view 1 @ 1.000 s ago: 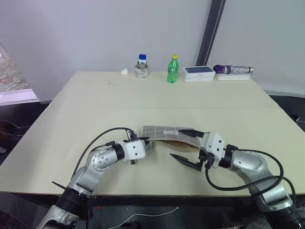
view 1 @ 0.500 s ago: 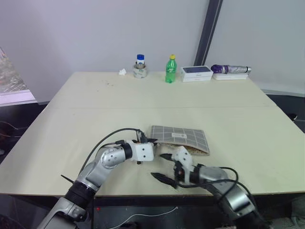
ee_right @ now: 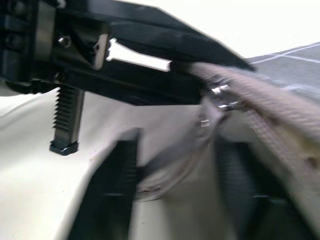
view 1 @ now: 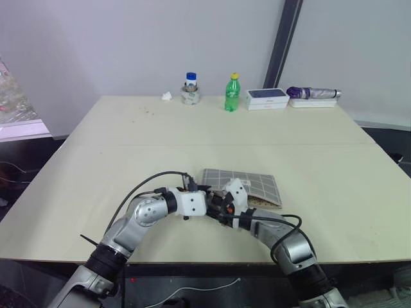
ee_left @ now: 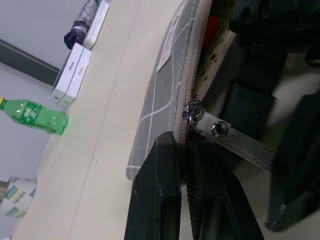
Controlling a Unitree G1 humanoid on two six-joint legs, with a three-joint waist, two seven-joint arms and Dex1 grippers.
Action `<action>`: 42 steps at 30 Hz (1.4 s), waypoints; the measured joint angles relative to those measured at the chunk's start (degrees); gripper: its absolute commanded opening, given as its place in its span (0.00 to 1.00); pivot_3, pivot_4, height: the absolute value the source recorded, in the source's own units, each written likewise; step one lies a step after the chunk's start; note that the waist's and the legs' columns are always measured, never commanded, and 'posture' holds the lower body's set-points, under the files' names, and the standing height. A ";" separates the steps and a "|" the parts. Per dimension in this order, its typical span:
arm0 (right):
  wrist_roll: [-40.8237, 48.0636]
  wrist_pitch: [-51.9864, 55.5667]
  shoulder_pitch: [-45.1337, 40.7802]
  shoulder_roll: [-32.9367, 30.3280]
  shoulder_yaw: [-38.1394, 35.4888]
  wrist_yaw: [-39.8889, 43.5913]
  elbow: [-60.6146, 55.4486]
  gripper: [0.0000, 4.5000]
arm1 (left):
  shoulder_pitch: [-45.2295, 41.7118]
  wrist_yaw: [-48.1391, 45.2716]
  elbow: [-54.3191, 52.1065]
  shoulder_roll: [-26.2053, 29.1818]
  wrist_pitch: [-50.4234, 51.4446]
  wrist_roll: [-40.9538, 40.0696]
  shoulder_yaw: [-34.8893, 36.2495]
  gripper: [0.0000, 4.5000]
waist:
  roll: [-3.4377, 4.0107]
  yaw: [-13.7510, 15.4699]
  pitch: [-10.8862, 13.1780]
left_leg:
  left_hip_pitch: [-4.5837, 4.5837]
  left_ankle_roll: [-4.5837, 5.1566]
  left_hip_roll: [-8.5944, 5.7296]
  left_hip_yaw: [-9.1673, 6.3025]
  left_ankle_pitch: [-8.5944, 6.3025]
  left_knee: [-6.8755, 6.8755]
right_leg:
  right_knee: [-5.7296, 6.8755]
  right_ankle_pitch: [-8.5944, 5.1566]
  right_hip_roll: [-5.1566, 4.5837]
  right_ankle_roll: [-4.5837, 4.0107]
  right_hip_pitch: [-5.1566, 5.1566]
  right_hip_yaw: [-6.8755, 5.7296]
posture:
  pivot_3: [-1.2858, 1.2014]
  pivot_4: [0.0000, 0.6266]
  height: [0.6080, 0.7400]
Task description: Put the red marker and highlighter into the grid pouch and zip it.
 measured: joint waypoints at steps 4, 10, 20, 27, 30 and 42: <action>0.09 0.20 0.90 -1.83 -0.48 0.35 -0.79 0.01 | 0.27 0.46 0.01 0.43 0.16 0.00 0.12 0.00 | 0.00 0.00 0.00 | 0.00 0.00 0.00 0.00 0.00 0.00 | 0.00 0.00 0.00 0.00 0.00 0.00 | 0.52 0.24 1.00; 0.60 0.68 1.08 -8.67 -4.27 3.14 -1.21 0.01 | 1.08 2.09 0.97 2.07 0.04 -0.29 1.32 0.00 | 0.00 -0.01 0.00 | 0.00 0.00 0.00 0.00 0.00 0.00 | 0.00 0.00 0.00 0.00 -0.01 0.00 | 0.52 0.24 1.00; 0.02 -6.03 -0.30 -19.33 -10.45 8.86 7.16 0.01 | 2.79 4.03 6.33 9.06 -3.00 -3.55 6.89 0.00 | 0.01 -0.08 0.01 | 0.00 0.00 0.02 0.05 0.00 -0.04 | -0.02 0.00 -0.05 0.00 -0.01 0.02 | 0.52 0.24 1.00; -1.74 -8.98 -0.30 -21.45 -10.46 11.24 8.48 0.67 | 4.70 -0.35 6.27 9.22 3.40 -12.73 11.94 0.69 | 0.00 -0.13 0.02 | -0.01 0.00 0.04 0.04 0.00 -0.03 | -0.02 0.00 -0.05 0.00 -0.01 0.01 | 0.52 0.24 1.00; -3.16 -10.86 -0.05 -23.93 -9.59 13.97 8.27 0.99 | 4.97 -0.46 5.68 9.20 3.76 -13.07 12.10 0.99 | 0.01 0.16 0.02 | -0.02 0.01 0.04 0.04 -0.01 0.01 | -0.02 0.00 -0.08 0.00 0.01 0.01 | 0.52 0.24 1.00; 2.63 -14.95 3.51 -30.53 -18.73 20.90 5.27 0.99 | 22.70 -9.20 -11.42 15.89 10.56 -28.42 24.08 0.99 | 0.04 -1.02 0.08 | 0.00 0.01 0.23 0.05 -0.01 -0.09 | -0.11 -0.01 -0.10 -0.01 0.04 0.03 | 0.52 0.24 1.00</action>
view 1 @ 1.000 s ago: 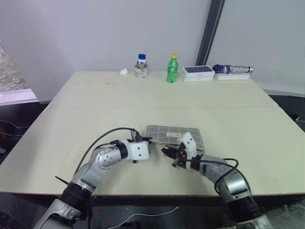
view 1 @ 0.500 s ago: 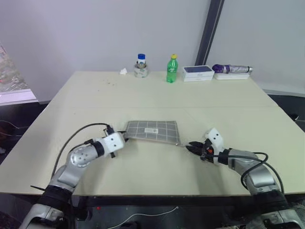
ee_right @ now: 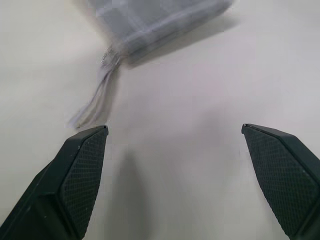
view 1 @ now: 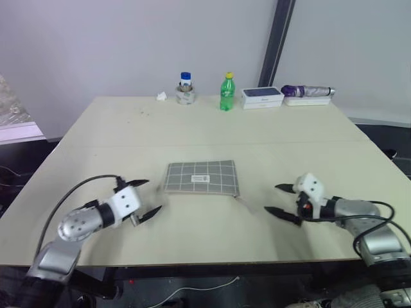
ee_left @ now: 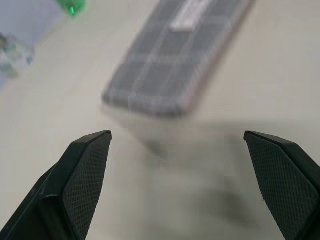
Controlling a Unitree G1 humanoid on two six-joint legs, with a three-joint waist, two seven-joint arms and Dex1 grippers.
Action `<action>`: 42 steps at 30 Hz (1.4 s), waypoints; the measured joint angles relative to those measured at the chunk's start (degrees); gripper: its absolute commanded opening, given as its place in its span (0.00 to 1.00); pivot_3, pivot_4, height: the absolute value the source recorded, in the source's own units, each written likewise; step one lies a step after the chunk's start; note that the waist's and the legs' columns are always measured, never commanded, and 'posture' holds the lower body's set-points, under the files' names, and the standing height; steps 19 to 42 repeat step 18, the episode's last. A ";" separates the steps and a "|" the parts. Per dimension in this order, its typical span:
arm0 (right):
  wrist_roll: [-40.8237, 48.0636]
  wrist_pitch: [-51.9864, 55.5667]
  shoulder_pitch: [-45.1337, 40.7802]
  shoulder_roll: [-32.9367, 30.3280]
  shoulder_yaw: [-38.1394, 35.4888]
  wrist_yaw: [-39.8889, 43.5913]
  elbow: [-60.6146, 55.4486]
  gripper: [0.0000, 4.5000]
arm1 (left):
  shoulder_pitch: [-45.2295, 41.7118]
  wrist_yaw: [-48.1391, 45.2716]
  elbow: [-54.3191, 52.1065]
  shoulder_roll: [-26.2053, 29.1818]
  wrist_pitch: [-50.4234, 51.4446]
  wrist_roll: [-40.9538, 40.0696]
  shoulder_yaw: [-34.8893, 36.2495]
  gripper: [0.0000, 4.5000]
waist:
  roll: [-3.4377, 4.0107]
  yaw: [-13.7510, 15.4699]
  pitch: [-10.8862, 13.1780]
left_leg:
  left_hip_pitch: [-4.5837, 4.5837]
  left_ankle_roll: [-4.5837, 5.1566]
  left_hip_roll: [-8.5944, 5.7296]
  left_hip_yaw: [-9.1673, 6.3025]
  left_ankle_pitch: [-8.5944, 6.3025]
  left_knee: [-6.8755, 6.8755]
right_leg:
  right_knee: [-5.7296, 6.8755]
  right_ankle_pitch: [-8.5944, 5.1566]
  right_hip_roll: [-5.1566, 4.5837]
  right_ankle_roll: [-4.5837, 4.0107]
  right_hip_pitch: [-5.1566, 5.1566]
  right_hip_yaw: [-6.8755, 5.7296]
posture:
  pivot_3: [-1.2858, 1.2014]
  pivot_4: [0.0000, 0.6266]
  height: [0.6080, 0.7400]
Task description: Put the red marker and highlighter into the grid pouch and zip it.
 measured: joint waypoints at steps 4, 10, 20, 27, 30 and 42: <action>2.13 0.59 -0.37 0.04 -2.09 -0.51 -3.20 0.99 | 2.99 0.15 -6.63 -0.07 6.98 -9.62 8.58 0.99 | 0.00 0.37 0.00 | 0.02 0.01 -0.03 -0.01 -0.02 0.05 | -0.01 0.00 -0.06 0.00 0.07 -0.03 | 0.52 0.24 1.00; 1.61 1.34 -2.68 1.46 -0.27 -1.40 -2.90 0.99 | 9.98 0.77 -5.71 -2.05 18.02 -19.38 15.56 0.99 | 0.02 -0.03 0.00 | 0.02 0.05 -0.02 0.02 -0.04 -0.03 | -0.03 -0.01 -0.03 -0.01 -0.01 0.01 | 0.52 0.24 1.00; 0.04 -0.22 -2.30 1.34 -0.24 -1.16 -1.08 0.99 | 8.89 -1.84 -1.81 0.97 18.14 -20.27 21.25 0.99 | -0.03 0.90 0.02 | 0.01 0.06 -0.05 0.05 -0.05 0.05 | -0.03 0.00 -0.08 0.00 0.02 0.02 | 0.52 0.24 1.00; 0.04 -0.22 -2.30 1.34 -0.24 -1.16 -1.08 0.99 | 8.89 -1.84 -1.81 0.97 18.14 -20.27 21.25 0.99 | -0.03 0.90 0.02 | 0.01 0.06 -0.05 0.05 -0.05 0.05 | -0.03 0.00 -0.08 0.00 0.02 0.02 | 0.52 0.24 1.00; 0.04 -0.22 -2.30 1.34 -0.24 -1.16 -1.08 0.99 | 8.89 -1.84 -1.81 0.97 18.14 -20.27 21.25 0.99 | -0.03 0.90 0.02 | 0.01 0.06 -0.05 0.05 -0.05 0.05 | -0.03 0.00 -0.08 0.00 0.02 0.02 | 0.52 0.24 1.00; 0.04 -0.22 -2.30 1.34 -0.24 -1.16 -1.08 0.99 | 8.89 -1.84 -1.81 0.97 18.14 -20.27 21.25 0.99 | -0.03 0.90 0.02 | 0.01 0.06 -0.05 0.05 -0.05 0.05 | -0.03 0.00 -0.08 0.00 0.02 0.02 | 0.52 0.24 1.00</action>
